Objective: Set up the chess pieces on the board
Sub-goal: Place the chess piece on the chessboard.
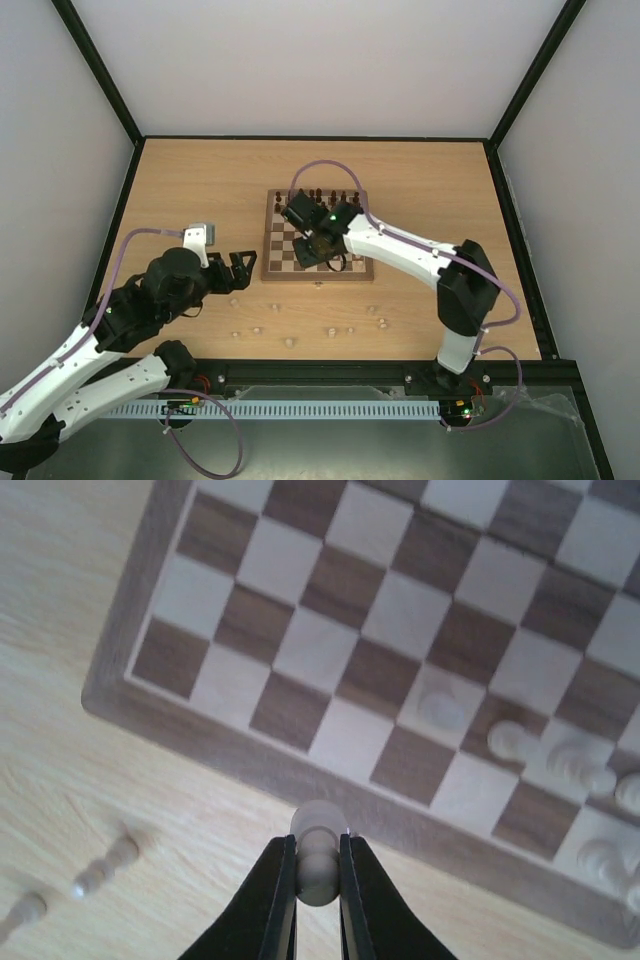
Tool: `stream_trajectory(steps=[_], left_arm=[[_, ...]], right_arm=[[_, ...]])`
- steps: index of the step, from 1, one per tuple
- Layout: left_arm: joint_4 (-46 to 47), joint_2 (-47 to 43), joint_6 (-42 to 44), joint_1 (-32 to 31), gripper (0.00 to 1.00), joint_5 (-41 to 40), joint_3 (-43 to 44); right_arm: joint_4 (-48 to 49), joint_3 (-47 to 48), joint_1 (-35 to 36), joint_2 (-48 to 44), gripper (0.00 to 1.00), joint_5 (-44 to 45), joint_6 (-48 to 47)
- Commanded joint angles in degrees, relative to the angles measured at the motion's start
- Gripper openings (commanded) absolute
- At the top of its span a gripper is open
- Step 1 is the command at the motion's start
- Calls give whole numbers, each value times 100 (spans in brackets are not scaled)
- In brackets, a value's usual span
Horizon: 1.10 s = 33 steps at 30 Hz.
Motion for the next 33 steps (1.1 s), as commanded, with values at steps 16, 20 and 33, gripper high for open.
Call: stream_trajectory(steps=[16,20,33], left_arm=[[-265,-430,-1,-25,99,17,-38],[-266,-448,3,-23,99,26,-43],[-248,-411,2,-22,100,8,-45]], right_arm=[[-951,1570,-322,1762,8,32,-651],[-917,1635,-394,1883,8,62,-659],[-853,1615,-567,2082,8,-40,-766]])
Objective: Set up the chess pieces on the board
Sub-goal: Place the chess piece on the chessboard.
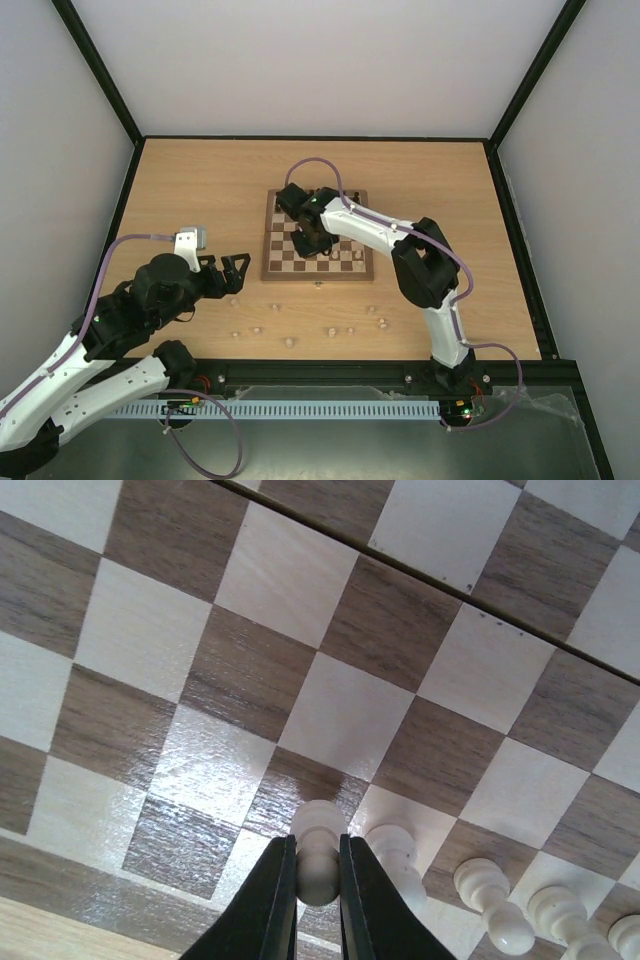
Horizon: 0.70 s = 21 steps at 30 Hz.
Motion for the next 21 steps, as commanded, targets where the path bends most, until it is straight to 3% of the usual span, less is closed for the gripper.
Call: stream_trajectory(steps=[1,21], left_arm=[[-25,-3,0,-26,100,2,-45],[-34,45,-3,-23,100,-17,-44]], right_arm=[[-257,67,-32,179,8,-27,-109],[-166,60,-29,328,8,-203,-140]])
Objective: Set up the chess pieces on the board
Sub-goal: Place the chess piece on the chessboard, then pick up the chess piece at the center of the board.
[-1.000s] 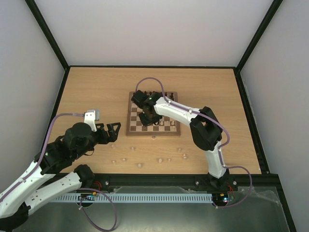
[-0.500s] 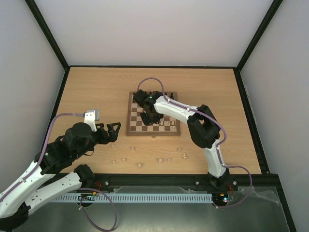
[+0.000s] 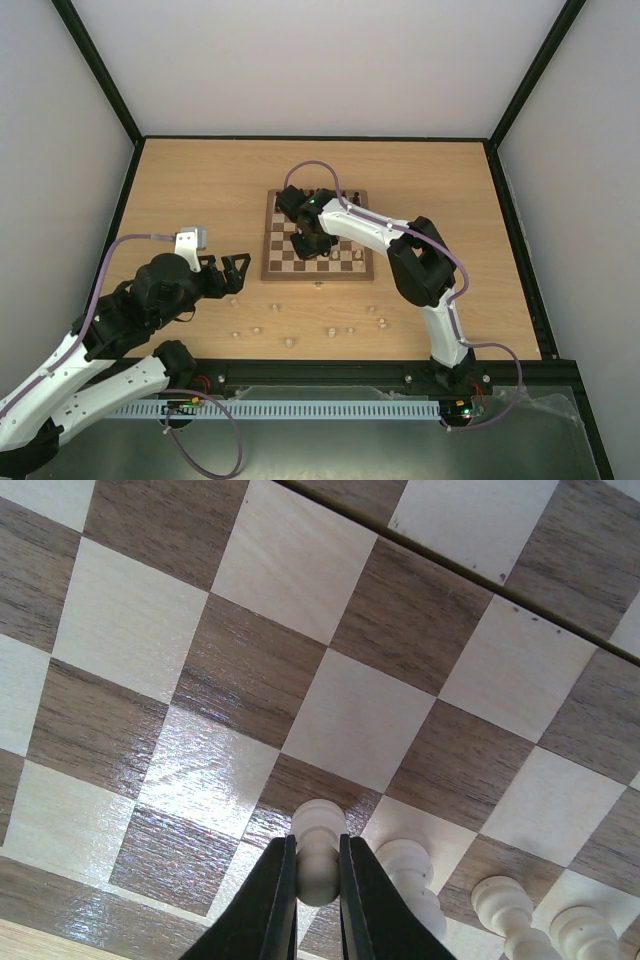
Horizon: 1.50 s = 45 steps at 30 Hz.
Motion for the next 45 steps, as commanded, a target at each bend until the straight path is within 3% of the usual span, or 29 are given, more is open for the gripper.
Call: stream_trajectory(steps=[1,6,13,17,24,34,38,41,45], left_arm=[[-32,37,3,-24,99,-16,-45],[-22,37,6,-25,100,-16,-43],[-6,54,11,-29,99,-18,-48],[-6,50,11,-24,100,-16,-54],[-14,44,3,-24,100,-32,-50],[-20,111,-36,-25,99,-33,-37],[64,188,-94,-22,100,82,-45],[132,197,-165,-23,100,165,-63],[62,159,-281,-18,100,91,-3]], right_arm=[[-203,67,-8,154,9,-115,-55],[-212,61,-7,88,12,-114,-56],[-195,68,-6,-62,34,-76,-40],[-170,99,-8,-133,36,-7,-47],[-13,117,-7,-606,49,-145,-38],[46,-8,-8,-1560,56,-402,-40],[195,-579,4,-2316,73,-583,-4],[352,-1305,1,-2976,100,-710,10],[552,-2140,11,-3842,99,-1021,61]])
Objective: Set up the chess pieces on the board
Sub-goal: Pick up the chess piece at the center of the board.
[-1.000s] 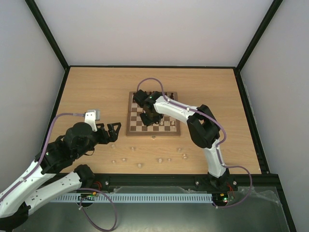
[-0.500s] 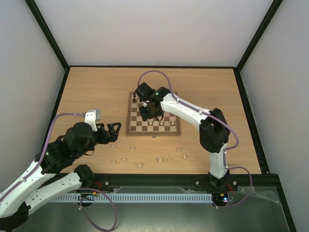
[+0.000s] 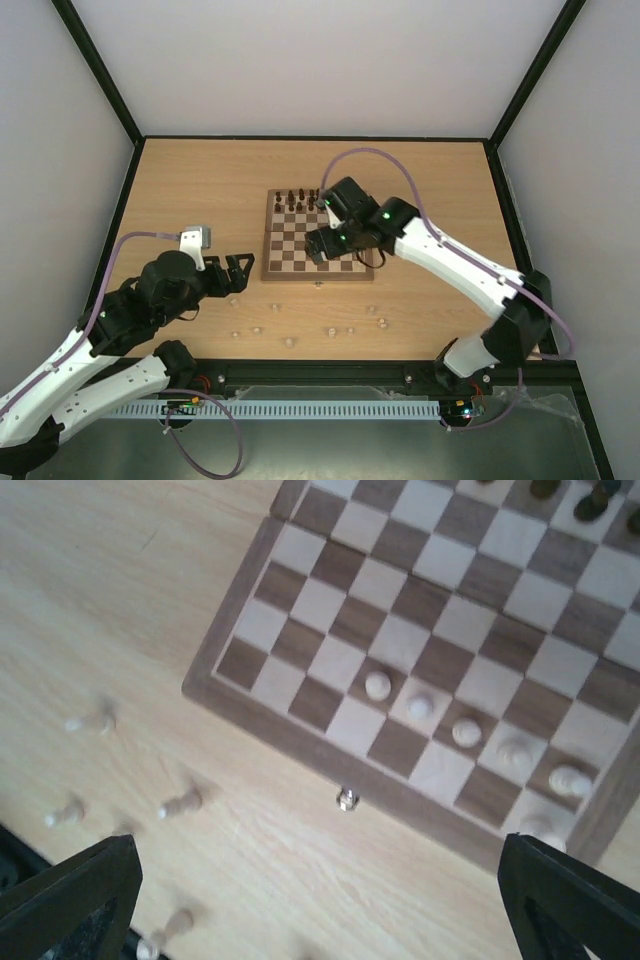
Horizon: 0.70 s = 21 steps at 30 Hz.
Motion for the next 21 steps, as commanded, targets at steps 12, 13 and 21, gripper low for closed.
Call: stream_trajectory(steps=[12,13,21], left_arm=[[-417,-36,-387,-16,100,-292,697],[-429,-50,-406,-14,100,-275,728],[-370,-25,-516,-19,99,-102,710]], right_arm=[[442,-2013,353,-1764,99,-1041,183],[440,-2032,411,-1766,99,-1040,185],[66,-2133,580,-1746,99,-190,379]])
